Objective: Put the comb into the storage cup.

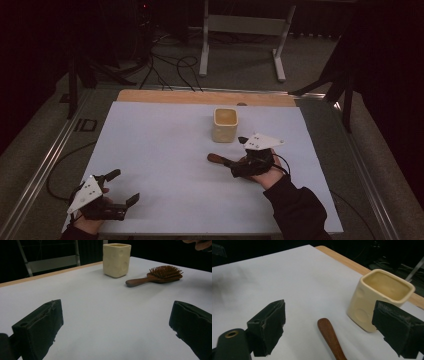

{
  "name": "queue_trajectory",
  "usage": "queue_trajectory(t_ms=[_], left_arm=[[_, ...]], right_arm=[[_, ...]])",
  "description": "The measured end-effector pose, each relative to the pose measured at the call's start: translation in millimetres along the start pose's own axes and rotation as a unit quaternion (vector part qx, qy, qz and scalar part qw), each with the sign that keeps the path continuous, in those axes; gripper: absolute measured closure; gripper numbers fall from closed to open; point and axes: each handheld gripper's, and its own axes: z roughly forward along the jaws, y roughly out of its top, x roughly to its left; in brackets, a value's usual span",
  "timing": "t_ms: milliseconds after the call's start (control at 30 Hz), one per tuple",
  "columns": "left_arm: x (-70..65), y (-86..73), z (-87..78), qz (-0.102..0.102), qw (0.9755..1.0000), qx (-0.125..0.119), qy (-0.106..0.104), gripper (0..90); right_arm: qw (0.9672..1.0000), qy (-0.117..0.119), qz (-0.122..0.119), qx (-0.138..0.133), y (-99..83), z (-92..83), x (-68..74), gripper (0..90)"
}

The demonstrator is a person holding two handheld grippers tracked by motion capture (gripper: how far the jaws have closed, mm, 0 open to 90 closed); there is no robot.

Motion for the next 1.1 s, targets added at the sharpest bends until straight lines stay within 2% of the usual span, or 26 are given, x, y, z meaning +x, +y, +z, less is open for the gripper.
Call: queue_trajectory(t_ms=[233,400,633,733,800,1000,1100], left_arm=[[-0.4,0.2,-0.3,0.002,1.0,0.0,0.0,0.0],[-0.5,0.3,-0.4,0.003,1.0,0.0,-0.001,0.0],[-0.3,0.2,-0.4,0.002,1.0,-0.002,-0.004,0.0],[-0.2,0.2,-0.5,0.002,1.0,-0.001,-0.004,0.0],[-0.2,0.2,-0.6,0.0,1.0,-0.003,-0.004,0.0],[-0.3,0.2,-0.5,0.001,1.0,-0.002,-0.005,0.0],[-0.2,0.1,-0.3,-0.001,1.0,-0.002,-0.005,0.0]], right_arm=[[0.9998,0.002,-0.004,0.017,1.9,14.3,3.0,15.8],[0.9995,0.011,0.003,0.03,1.3,25.7,2.2,17.9],[0.9987,0.016,0.014,0.046,-1.6,41.5,-1.6,29.3],[0.9981,0.017,0.015,0.056,-2.8,47.6,-2.6,31.6],[0.9976,0.007,0.011,0.068,-3.5,51.7,-2.7,34.0],[0.9955,-0.003,0.01,0.095,-7.8,65.0,-6.3,45.6],[0.9935,-0.015,0.009,0.112,-9.8,72.6,-7.2,54.4]])
